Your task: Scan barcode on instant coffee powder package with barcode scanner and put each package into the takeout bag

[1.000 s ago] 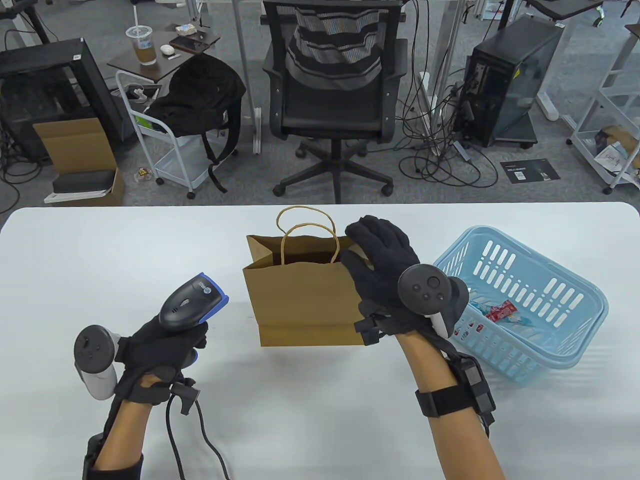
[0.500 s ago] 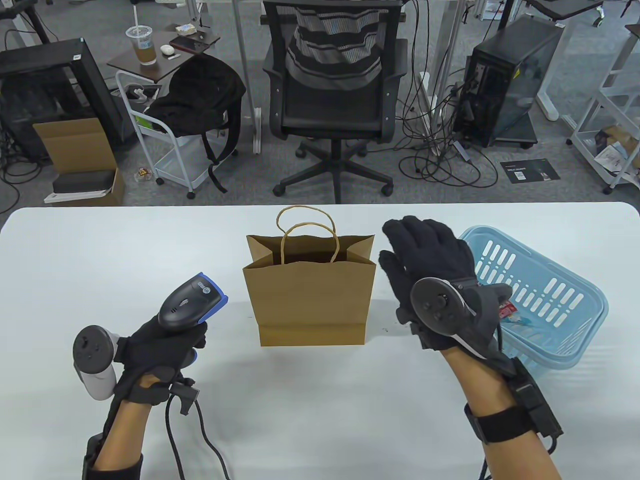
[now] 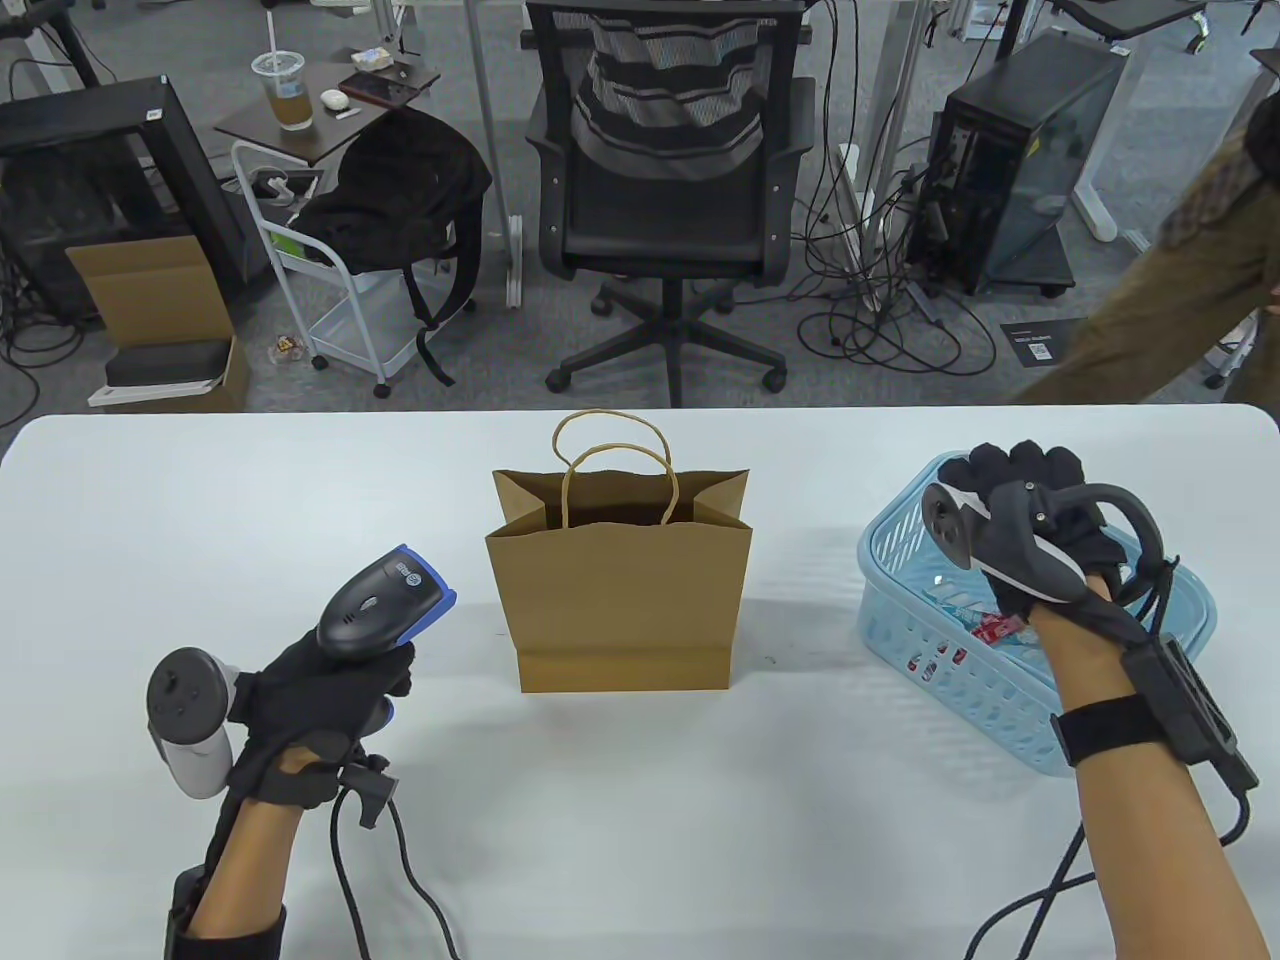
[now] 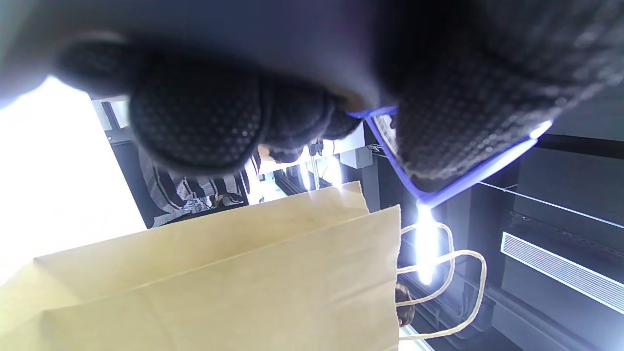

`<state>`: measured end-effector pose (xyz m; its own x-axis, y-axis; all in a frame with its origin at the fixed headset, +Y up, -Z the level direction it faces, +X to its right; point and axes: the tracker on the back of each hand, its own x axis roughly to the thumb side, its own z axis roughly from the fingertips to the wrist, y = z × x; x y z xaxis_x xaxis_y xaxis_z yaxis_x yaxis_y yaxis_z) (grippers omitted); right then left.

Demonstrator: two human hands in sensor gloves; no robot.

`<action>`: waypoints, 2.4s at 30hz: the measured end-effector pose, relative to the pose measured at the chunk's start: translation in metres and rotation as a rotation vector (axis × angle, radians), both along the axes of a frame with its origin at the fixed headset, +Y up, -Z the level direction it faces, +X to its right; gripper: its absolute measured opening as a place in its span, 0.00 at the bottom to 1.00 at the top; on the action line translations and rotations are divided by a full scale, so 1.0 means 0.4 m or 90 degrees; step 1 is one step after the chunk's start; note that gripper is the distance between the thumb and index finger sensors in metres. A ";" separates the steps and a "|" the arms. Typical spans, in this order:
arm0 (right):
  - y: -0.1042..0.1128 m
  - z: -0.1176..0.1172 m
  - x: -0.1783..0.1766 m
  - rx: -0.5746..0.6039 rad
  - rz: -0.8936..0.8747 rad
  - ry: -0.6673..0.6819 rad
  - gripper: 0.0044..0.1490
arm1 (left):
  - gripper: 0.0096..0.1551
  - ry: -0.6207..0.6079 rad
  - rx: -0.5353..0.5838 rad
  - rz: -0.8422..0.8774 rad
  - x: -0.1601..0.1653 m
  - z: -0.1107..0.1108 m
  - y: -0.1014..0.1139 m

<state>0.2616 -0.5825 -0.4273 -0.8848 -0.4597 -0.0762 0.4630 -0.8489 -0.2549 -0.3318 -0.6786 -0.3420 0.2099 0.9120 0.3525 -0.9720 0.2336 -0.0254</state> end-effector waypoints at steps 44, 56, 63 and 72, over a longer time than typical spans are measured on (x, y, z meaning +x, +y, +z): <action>-0.372 -0.114 0.084 -0.454 0.070 -0.117 0.29 | 0.29 -0.007 -0.048 0.021 -0.002 -0.011 -0.017; -0.340 -0.101 0.076 -0.489 -0.037 -0.193 0.25 | 0.29 -0.010 -0.038 0.033 -0.007 -0.012 -0.014; -0.234 -0.097 0.074 -0.421 -0.066 -0.225 0.25 | 0.29 -0.012 -0.032 0.041 -0.010 -0.012 -0.013; -0.116 -0.060 0.060 -0.318 -0.079 -0.209 0.26 | 0.29 -0.008 -0.019 0.060 -0.016 -0.006 -0.007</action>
<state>0.2856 -0.6290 -0.4513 -0.9008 -0.4052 -0.1559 0.3398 -0.8816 0.3276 -0.3383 -0.6815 -0.3443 0.1184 0.9374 0.3276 -0.9892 0.1399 -0.0429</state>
